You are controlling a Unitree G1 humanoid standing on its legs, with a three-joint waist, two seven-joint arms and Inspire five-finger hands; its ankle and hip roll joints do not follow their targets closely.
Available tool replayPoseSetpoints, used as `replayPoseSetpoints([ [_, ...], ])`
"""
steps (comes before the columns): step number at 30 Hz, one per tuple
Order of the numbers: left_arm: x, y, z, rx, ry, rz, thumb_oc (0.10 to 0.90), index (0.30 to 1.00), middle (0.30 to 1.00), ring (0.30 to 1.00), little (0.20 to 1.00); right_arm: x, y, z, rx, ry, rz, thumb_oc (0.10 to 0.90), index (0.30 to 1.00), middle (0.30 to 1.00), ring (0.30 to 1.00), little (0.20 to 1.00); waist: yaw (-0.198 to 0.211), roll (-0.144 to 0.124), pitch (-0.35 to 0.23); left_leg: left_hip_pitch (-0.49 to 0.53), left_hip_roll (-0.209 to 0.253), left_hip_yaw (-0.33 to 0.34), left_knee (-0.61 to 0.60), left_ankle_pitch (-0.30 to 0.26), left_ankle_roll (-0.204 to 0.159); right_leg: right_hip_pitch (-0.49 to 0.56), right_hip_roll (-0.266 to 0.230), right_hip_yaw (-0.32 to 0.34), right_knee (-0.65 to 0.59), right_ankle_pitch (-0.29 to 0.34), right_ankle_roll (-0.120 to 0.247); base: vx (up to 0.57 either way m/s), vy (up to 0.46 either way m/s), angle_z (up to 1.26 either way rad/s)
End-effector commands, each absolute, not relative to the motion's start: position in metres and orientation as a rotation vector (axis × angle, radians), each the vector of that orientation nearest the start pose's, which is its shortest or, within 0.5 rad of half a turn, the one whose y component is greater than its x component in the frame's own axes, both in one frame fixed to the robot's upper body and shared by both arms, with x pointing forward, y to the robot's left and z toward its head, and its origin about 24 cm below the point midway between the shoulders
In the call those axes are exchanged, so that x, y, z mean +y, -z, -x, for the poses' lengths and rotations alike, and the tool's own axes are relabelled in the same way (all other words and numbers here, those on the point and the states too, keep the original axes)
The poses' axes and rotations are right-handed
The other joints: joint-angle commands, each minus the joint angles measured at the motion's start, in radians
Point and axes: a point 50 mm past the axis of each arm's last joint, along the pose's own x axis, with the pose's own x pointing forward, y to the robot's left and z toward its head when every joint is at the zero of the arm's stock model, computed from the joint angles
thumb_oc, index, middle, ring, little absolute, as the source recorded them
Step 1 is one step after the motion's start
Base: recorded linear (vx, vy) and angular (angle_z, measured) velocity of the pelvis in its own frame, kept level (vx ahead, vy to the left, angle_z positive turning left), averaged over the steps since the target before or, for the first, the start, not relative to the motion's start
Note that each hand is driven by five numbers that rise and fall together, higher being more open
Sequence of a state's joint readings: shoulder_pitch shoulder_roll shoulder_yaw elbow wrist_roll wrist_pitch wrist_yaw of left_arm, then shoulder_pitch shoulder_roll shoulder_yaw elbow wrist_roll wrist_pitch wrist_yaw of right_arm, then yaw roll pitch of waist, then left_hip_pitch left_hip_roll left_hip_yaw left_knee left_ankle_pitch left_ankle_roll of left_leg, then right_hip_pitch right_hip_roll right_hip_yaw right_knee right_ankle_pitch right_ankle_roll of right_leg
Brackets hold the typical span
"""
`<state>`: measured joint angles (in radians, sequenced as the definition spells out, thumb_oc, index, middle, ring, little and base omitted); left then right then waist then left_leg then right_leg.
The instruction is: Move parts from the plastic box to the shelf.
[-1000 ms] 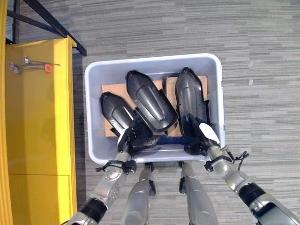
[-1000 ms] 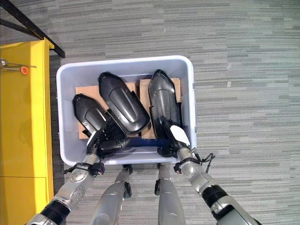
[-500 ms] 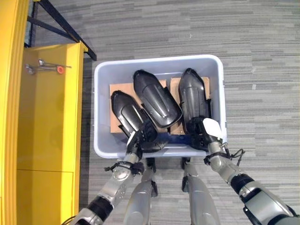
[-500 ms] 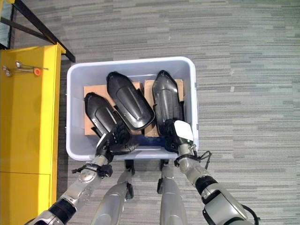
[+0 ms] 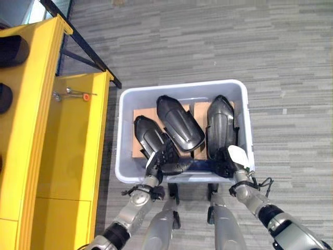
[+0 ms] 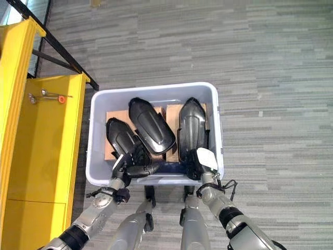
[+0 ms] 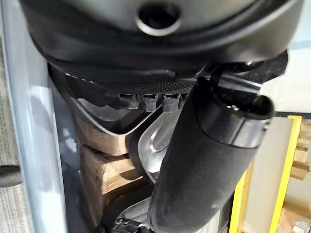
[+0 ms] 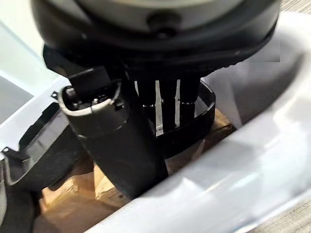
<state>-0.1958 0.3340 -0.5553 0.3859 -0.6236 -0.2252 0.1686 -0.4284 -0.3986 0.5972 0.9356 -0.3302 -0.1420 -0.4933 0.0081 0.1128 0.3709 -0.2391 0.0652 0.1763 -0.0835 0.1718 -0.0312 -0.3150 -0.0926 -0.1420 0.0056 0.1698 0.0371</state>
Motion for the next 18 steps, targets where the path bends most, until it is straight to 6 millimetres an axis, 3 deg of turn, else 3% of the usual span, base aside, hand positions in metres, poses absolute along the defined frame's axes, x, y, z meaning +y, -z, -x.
replayPoseSetpoints([
  [1, 0.129, -0.026, -0.279, 0.029, 0.213, 0.147, 0.900, 1.000, 1.000, 1.000, 1.000, -0.186, 0.042, -0.274, 0.163, -0.076, 0.973, 0.400, 0.300, 0.300, 0.300, 0.300, 0.006, -0.075, 0.006, 0.088, 0.057, -0.018, -0.003, -0.054, -0.055, 0.054, -0.122, 0.000, 0.002, -0.008, 0.112, 0.07, 0.012, 0.05],
  [5, 0.145, -0.016, -0.270, 0.069, 0.175, 0.135, 0.900, 1.000, 1.000, 1.000, 1.000, -0.186, 0.007, -0.280, -0.007, -0.053, 0.940, 0.400, 0.300, 0.300, 0.300, 0.300, -0.003, -0.103, -0.059, 0.134, 0.063, -0.015, -0.004, -0.068, -0.057, 0.113, -0.119, -0.010, -0.027, -0.004, 0.119, 0.09, -0.006, -0.04],
  [6, 0.145, -0.015, -0.270, 0.070, 0.176, 0.135, 0.900, 1.000, 1.000, 1.000, 1.000, -0.187, 0.007, -0.280, -0.006, -0.053, 0.940, 0.400, 0.300, 0.300, 0.300, 0.300, -0.003, -0.102, -0.059, 0.135, 0.063, -0.016, -0.004, -0.068, -0.057, 0.115, -0.119, -0.011, -0.028, -0.004, 0.119, 0.13, -0.019, -0.03],
  [7, 0.151, -0.012, -0.266, 0.081, 0.159, 0.130, 0.900, 1.000, 1.000, 1.000, 1.000, -0.188, -0.011, -0.283, -0.090, -0.048, 0.952, 0.400, 0.300, 0.300, 0.300, 0.300, -0.006, -0.108, -0.087, 0.152, 0.065, -0.018, -0.004, -0.072, -0.059, 0.141, -0.119, -0.015, -0.036, -0.007, 0.121, 0.07, -0.004, -0.01],
  [8, 0.151, -0.012, -0.266, 0.082, 0.160, 0.130, 0.900, 1.000, 1.000, 1.000, 1.000, -0.188, -0.011, -0.283, -0.089, -0.049, 0.952, 0.400, 0.300, 0.300, 0.300, 0.300, -0.006, -0.108, -0.088, 0.152, 0.065, -0.019, -0.004, -0.072, -0.059, 0.142, -0.119, -0.016, -0.037, -0.007, 0.122, 0.14, -0.002, 0.00],
  [11, 0.159, -0.009, -0.261, 0.096, 0.148, 0.126, 0.900, 1.000, 1.000, 1.000, 1.000, -0.191, -0.041, -0.288, -0.227, -0.034, 1.003, 0.400, 0.300, 0.300, 0.300, 0.300, -0.007, -0.116, -0.144, 0.187, 0.069, -0.021, -0.004, -0.081, -0.061, 0.186, -0.119, -0.025, -0.045, -0.014, 0.125, 0.12, 0.000, 0.01],
  [15, 0.164, -0.007, -0.259, 0.101, 0.141, 0.116, 0.900, 1.000, 1.000, 1.000, 1.000, -0.192, -0.061, -0.291, -0.309, -0.066, 1.082, 0.400, 0.300, 0.300, 0.300, 0.300, -0.004, -0.122, -0.181, 0.218, 0.073, -0.022, -0.004, -0.088, -0.061, 0.220, -0.115, -0.028, -0.052, -0.020, 0.127, 0.09, -0.004, -0.01],
  [16, 0.168, -0.005, -0.257, 0.110, 0.127, 0.115, 0.900, 1.000, 1.000, 1.000, 1.000, -0.193, -0.076, -0.292, -0.366, -0.053, 1.079, 0.400, 0.300, 0.300, 0.300, 0.300, -0.004, -0.127, -0.204, 0.231, 0.075, -0.021, -0.004, -0.092, -0.060, 0.234, -0.112, -0.028, -0.055, -0.023, 0.129, 0.05, -0.002, 0.00],
  [18, 0.170, -0.003, -0.256, 0.120, 0.117, 0.113, 0.900, 1.000, 1.000, 1.000, 1.000, -0.195, -0.082, -0.293, -0.384, -0.049, 1.090, 0.400, 0.300, 0.300, 0.300, 0.300, -0.004, -0.130, -0.216, 0.239, 0.076, -0.020, -0.004, -0.093, -0.060, 0.243, -0.110, -0.028, -0.059, -0.024, 0.130, 0.06, -0.003, 0.01],
])
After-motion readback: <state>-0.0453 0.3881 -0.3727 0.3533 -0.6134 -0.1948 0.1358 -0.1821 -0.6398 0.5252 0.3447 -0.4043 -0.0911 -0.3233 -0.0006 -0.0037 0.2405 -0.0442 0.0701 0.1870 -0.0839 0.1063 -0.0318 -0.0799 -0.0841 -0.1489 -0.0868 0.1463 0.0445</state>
